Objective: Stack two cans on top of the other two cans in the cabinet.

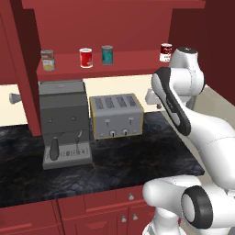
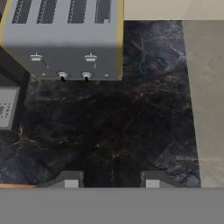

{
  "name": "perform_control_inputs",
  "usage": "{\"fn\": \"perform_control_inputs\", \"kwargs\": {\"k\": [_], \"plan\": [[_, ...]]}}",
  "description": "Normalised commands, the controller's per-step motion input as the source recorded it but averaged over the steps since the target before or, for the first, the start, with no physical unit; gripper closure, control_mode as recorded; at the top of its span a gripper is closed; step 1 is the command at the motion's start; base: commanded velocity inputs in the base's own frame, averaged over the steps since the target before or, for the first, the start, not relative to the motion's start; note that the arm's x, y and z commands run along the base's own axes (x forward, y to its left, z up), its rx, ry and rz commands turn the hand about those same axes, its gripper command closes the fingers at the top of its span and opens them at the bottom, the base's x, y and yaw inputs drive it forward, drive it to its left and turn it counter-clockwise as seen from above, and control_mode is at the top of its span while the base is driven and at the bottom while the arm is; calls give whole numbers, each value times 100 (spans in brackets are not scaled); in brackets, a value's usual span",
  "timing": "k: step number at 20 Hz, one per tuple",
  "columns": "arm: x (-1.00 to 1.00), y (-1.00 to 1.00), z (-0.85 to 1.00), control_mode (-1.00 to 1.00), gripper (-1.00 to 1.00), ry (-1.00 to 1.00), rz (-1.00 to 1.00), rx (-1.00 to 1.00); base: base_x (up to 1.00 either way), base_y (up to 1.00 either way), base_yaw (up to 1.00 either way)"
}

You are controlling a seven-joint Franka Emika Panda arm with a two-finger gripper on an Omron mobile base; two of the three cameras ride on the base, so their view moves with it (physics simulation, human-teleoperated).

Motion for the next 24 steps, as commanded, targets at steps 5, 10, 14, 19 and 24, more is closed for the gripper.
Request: {"fn": "perform_control_inputs", "kwargs": {"k": [5, 10, 14, 19, 24], "plan": [[-6, 0, 0, -100, -100, -3, 0, 0, 0, 0, 0], [-28, 2, 0, -100, -100, -14, 1, 0, 0, 0, 0], [-18, 18, 0, -100, -100, -4, 5, 0, 0, 0, 0], [-18, 12, 3, -100, -100, -20, 7, 0, 0, 0, 0], [-3, 1, 17, -100, -100, -26, -1, -3, 0, 0, 0]]}}
